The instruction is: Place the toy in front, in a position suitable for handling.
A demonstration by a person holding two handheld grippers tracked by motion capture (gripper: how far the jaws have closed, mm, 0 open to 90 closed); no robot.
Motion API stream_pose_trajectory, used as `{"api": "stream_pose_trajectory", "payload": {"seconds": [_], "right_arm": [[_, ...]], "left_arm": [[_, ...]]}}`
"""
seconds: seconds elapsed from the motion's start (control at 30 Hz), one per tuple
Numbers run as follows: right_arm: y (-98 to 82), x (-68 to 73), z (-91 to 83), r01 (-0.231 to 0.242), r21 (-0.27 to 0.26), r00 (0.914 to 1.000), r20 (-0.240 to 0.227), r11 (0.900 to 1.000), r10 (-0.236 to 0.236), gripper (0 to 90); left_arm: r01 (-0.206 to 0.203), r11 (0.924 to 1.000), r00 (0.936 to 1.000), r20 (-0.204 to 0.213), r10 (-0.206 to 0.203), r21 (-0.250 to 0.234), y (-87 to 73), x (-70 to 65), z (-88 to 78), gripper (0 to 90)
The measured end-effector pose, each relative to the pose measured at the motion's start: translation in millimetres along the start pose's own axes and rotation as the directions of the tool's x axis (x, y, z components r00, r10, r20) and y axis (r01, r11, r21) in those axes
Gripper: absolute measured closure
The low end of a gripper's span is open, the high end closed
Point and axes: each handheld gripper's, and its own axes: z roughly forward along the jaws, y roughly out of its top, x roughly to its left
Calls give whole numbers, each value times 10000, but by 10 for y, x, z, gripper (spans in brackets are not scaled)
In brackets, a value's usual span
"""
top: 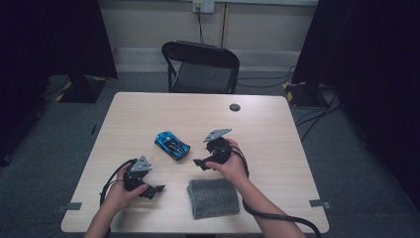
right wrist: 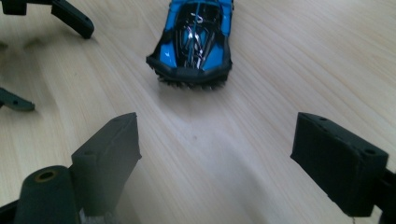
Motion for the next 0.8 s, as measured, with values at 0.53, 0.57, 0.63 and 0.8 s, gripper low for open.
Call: {"api": "stream_pose_trajectory", "payload": {"seconds": [0.53,0.57,0.63,0.8], "right_arm": [[215,112,311,128,-12,9999,24,9999,-128,146],[225,114,323,139,-32,9999,35,9999,-138,146],[233,118,335,137,-70,9999,29,9999,-137,146],[271,151,414,76,-111,9999,-106,9999,-78,145]], "left_arm": [[42,10000,10000,-16,-42,8,17,-4,18,0],[42,10000,10000,-16,-42,8,17,-4,18,0],[38,10000,10000,-18,-38,12,17,-4,18,0],[37,10000,10000,8,-37,26,18,-3,16,0]]}}
